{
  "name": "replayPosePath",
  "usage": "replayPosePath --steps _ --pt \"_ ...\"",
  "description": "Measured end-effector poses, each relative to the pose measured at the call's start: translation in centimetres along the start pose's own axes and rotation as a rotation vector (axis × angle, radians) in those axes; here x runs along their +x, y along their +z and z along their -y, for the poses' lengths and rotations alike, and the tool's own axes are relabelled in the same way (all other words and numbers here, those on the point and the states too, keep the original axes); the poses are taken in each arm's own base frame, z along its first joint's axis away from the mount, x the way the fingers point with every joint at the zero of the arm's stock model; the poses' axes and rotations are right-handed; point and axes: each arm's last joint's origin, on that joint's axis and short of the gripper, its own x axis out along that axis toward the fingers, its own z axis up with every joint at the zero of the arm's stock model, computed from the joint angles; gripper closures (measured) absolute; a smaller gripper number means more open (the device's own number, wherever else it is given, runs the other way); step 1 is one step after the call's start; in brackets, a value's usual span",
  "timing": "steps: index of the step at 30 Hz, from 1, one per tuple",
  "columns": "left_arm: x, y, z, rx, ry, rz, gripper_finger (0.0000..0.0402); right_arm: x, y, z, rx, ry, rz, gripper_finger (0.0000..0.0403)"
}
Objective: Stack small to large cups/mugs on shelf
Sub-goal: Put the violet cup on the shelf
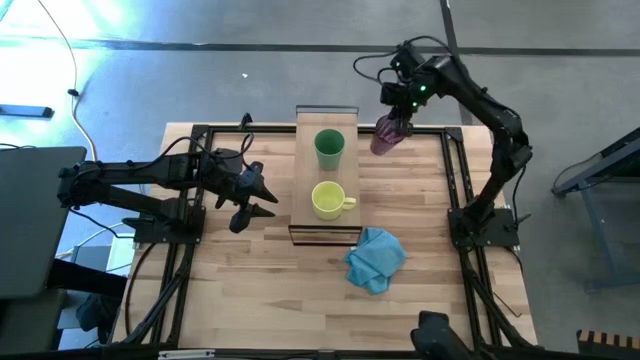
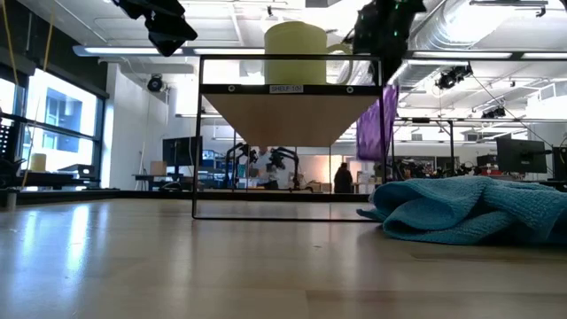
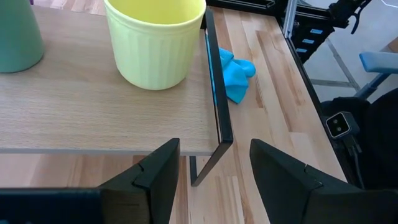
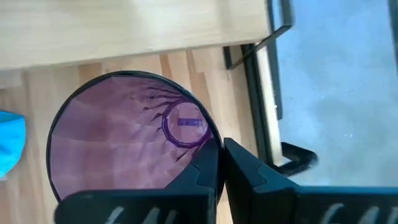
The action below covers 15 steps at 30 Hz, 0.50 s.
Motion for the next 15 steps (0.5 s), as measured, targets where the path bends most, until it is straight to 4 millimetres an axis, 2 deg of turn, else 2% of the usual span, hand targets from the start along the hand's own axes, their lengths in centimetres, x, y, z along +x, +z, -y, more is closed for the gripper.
replayPosePath --steps 10,15 --pt "0.0 0.2 0.0 0.005 -0.001 0.017 0.0218 -7.7 1.4 -0.5 -0.035 -0.142 0.160 0.0403" --pt "0.0 0.5 0.0 0.012 -0.003 0.045 0.0218 -10.0 2.2 -0.4 -0.050 -0.194 0.226 0.0403"
